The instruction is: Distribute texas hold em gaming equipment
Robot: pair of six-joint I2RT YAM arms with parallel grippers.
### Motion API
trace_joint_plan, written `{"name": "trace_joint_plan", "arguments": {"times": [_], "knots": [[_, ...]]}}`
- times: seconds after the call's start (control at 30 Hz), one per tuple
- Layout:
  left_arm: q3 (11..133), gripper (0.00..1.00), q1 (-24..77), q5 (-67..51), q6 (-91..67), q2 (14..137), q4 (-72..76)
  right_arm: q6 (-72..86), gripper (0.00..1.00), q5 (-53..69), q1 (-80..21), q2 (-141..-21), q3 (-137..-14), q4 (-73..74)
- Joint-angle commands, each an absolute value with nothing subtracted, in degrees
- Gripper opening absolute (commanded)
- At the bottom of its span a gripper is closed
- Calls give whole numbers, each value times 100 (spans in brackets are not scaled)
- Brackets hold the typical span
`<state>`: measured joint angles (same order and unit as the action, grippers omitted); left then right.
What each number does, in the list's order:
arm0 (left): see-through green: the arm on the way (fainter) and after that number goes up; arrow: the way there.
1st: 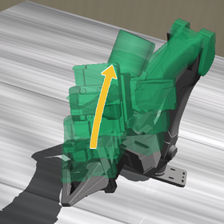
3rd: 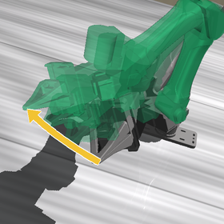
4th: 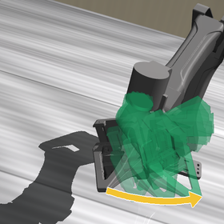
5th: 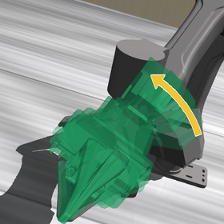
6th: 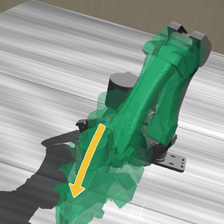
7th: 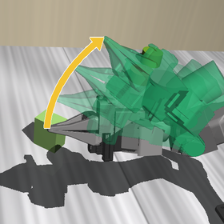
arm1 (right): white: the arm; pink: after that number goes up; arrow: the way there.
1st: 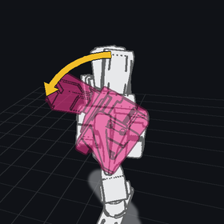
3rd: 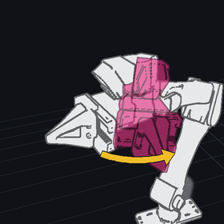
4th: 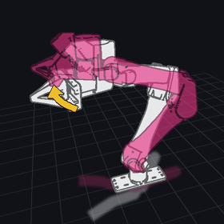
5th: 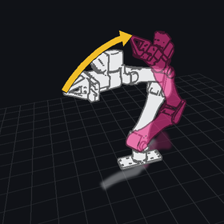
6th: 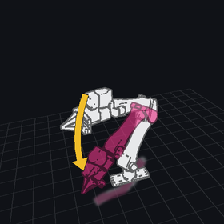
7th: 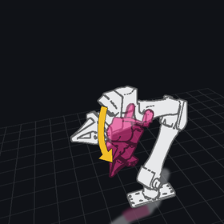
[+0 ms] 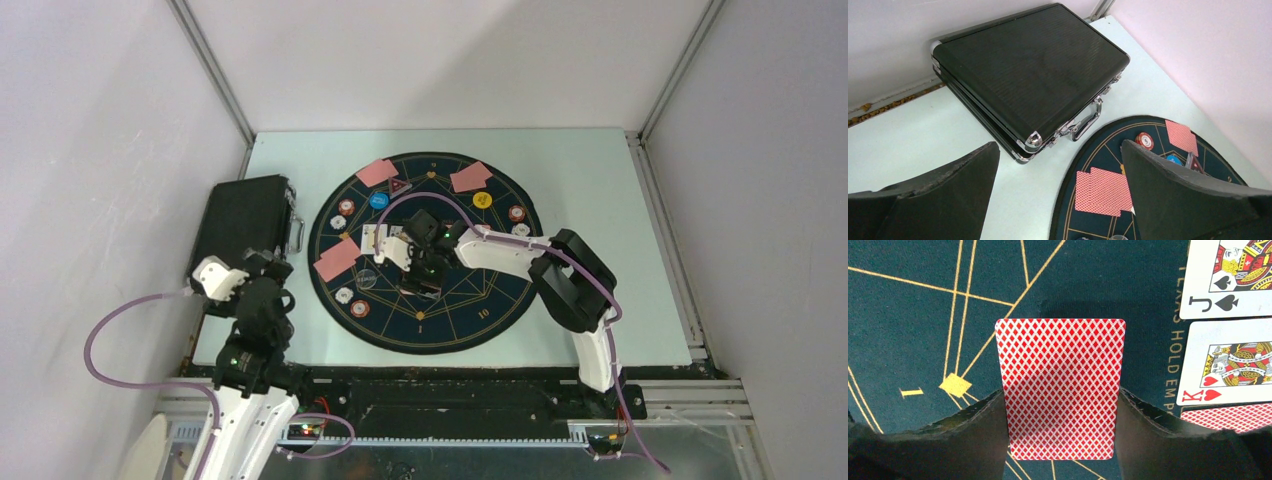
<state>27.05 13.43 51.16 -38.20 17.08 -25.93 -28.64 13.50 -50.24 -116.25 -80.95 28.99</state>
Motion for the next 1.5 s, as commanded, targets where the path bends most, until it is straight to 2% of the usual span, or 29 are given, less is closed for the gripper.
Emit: {"name": "trace_joint_plan", "arguments": {"times": [0.0,0.07,0.13,0.4,0.57,0.6,0.7,0.83,0.9,1.1,1.47], "knots": [[2683,100,1345,5361,-3954,1668,-2524,-2810,79,1275,-5004,-11706,-8262,2853],[2712,100,1345,5335,-3921,1703,-2539,-2799,98,1240,-5010,-11657,-8262,2836],[2737,100,1345,5314,-3905,1743,-2555,-2792,99,1227,-5016,-11583,-8262,2819],[2857,100,1345,5222,-3885,1860,-2594,-2555,100,950,-5110,-10691,-8226,2470],[2931,100,1345,4953,-3902,1897,-2594,-1427,100,393,-5032,-9079,-7471,1418],[2942,100,1345,4911,-3902,1916,-2598,-1157,100,293,-4921,-8842,-7321,1108],[3003,100,1345,4742,-3918,1951,-2653,568,100,-1188,-4366,-7741,-6604,742],[3072,100,1350,4621,-3963,2054,-2700,2572,100,-2206,-3000,-6401,-5606,1442],[3109,100,1346,4589,-3971,2120,-2719,3098,100,-2921,-2522,-5796,-5099,1823],[3189,100,1345,4612,-3967,2227,-2770,3490,100,-4562,-2132,-4417,-4231,2719],[3132,100,1345,4661,-3916,2301,-2709,3586,100,-4877,-2109,-3823,-3741,2633]]}}
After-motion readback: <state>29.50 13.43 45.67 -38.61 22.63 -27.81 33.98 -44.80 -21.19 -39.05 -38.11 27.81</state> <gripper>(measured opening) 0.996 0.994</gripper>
